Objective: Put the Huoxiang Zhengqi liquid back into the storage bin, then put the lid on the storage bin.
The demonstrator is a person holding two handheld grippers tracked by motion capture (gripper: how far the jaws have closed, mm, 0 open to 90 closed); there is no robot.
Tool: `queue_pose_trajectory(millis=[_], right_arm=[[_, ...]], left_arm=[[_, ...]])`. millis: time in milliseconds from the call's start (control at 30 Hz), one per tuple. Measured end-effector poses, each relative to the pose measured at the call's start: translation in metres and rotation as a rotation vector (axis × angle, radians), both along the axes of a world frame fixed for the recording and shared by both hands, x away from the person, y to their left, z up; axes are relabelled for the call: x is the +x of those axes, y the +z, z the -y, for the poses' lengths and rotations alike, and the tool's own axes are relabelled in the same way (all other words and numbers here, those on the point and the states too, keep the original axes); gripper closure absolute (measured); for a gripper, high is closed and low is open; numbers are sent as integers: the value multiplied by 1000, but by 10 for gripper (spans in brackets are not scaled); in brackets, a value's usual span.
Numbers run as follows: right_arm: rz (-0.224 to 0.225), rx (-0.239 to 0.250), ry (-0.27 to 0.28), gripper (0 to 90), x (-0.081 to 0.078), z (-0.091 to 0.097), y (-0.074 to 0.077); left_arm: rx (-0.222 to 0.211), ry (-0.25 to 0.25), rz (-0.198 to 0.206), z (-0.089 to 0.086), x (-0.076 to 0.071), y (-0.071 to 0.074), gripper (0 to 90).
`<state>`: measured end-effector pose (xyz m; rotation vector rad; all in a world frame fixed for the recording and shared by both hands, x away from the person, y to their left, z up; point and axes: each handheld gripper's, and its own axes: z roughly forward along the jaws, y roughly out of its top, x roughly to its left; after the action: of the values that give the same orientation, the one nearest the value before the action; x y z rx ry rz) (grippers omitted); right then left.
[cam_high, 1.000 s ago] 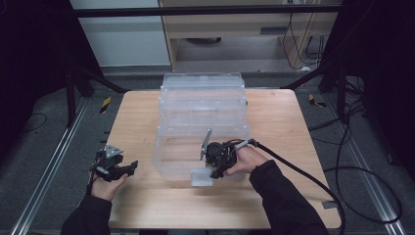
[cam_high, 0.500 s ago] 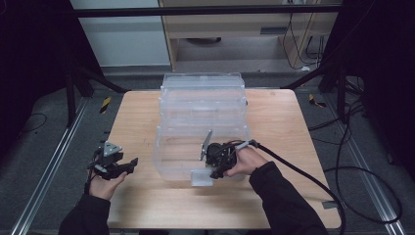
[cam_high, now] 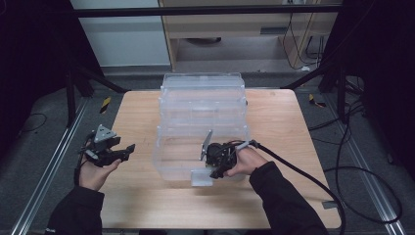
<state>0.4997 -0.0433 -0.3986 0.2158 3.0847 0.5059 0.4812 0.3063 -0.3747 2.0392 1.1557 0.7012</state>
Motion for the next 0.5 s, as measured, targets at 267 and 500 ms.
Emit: queue_pose_trajectory(millis=[267, 500], right_arm=[[1, 1, 7, 683, 0, 0, 0], [8, 3, 9, 683, -1, 1, 0]], left_arm=[[56, -79, 22, 16, 9, 21, 375], [116, -172, 24, 31, 19, 35, 372]])
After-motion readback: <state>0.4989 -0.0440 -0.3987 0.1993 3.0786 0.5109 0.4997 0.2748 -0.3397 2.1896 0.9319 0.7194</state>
